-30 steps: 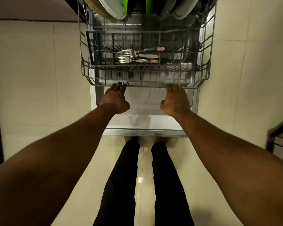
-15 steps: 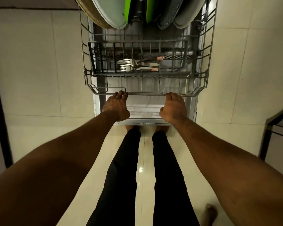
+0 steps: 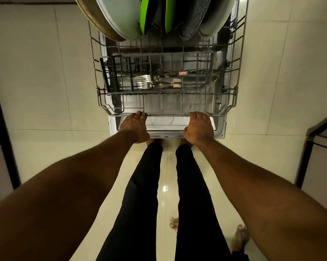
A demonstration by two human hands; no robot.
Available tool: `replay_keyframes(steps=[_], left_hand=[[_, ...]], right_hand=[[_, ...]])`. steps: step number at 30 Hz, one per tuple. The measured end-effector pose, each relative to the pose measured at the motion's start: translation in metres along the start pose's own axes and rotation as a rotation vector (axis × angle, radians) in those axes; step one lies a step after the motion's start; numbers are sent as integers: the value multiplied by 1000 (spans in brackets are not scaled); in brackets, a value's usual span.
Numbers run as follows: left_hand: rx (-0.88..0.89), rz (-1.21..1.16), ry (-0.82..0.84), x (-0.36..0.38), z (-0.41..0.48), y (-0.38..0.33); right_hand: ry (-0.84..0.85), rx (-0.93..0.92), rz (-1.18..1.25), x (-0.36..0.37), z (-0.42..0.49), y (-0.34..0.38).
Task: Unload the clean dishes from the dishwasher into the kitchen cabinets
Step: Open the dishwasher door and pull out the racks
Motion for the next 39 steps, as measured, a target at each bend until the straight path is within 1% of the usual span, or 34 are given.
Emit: replay_keyframes(steps=[6, 12, 16, 18, 20, 24, 26, 29, 34, 38, 39], left_hand=[[7, 1, 32, 2, -5, -2], [31, 20, 20, -2, -7, -4], [-19, -43, 89, -8, -13, -2], [-59, -74, 85, -16, -21, 0], [-83, -100, 43, -29, -30, 3], [-76, -113, -40, -70, -43, 5], [-88, -121, -102, -96, -44, 5], [-74, -163, -196, -137, -36, 3], [-43, -181, -371, -225, -15, -1], [-29, -205, -528, -297, -3, -1], [-34, -223, -542, -312, 0, 0]], right_hand=[[-18, -5, 22, 3, -8, -3], [-13, 0, 27, 2, -7, -3], [53, -8, 25, -3, -5, -1], [72, -8, 39, -13, -4, 0], [53, -19, 51, -28, -3, 2], [8, -30, 86, -69, 1, 14], [-37, -47, 108, -96, 8, 23], [-118, -102, 118, -139, 21, 33], [-279, -137, 109, -217, 64, 48], [-462, -185, 93, -285, 101, 63], [-467, -176, 96, -301, 109, 67]])
Point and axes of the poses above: each hand's wrist, its own z-axis towards the middle knuckle, its own x-axis out of the palm, y = z × x, the point moved 4 cm from there along z, towards the middle knuckle, and after that the axes turned 13 degrees about -y, right-handed, at the moved point
